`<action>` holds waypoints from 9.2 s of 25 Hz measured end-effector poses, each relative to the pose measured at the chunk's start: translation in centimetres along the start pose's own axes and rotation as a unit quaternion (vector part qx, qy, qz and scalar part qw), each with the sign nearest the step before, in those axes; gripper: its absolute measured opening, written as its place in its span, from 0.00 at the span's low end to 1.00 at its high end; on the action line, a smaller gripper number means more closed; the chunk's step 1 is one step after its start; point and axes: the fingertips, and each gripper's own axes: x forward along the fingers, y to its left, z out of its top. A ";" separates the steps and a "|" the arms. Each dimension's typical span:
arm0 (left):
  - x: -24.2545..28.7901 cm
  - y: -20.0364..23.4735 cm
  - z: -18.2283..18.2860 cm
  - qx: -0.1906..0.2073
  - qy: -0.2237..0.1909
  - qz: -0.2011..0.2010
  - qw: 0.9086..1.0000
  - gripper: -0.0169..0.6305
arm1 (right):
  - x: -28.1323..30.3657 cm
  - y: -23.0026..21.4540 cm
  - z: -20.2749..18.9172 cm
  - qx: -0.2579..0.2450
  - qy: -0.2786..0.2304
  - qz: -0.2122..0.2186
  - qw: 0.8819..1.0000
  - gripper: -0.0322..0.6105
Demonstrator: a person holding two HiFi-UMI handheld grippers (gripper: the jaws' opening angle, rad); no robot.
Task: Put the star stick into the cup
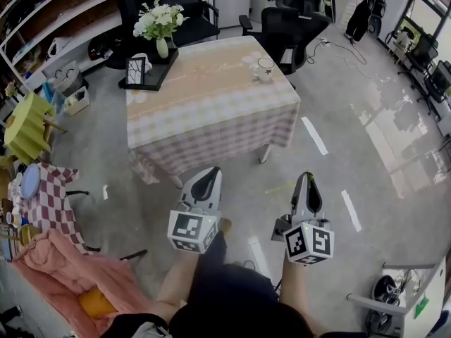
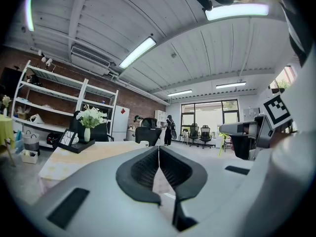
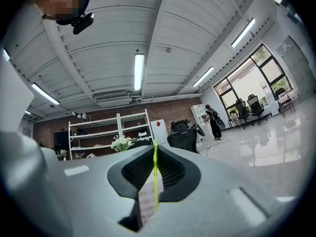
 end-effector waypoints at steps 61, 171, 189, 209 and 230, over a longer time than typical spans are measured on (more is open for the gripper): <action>15.6 11.9 1.2 -0.023 0.007 -0.090 0.996 0.05 | 15.9 1.9 -1.4 -0.021 -0.014 -0.088 0.996 0.07; 51.2 14.6 1.0 -0.030 0.040 -0.017 0.999 0.05 | 53.2 -11.7 4.6 0.032 -0.072 0.082 0.994 0.07; 52.7 17.9 -1.6 -0.046 0.064 0.016 0.997 0.05 | 56.6 -11.3 -1.5 0.057 -0.011 0.087 0.994 0.07; 53.1 17.4 -3.8 -0.050 0.093 0.013 0.994 0.05 | 55.7 -14.3 -4.4 0.106 -0.007 0.053 0.993 0.08; 52.0 16.9 -4.3 -0.052 0.097 0.011 0.994 0.05 | 54.7 -15.3 -5.0 0.109 -0.003 0.036 0.993 0.17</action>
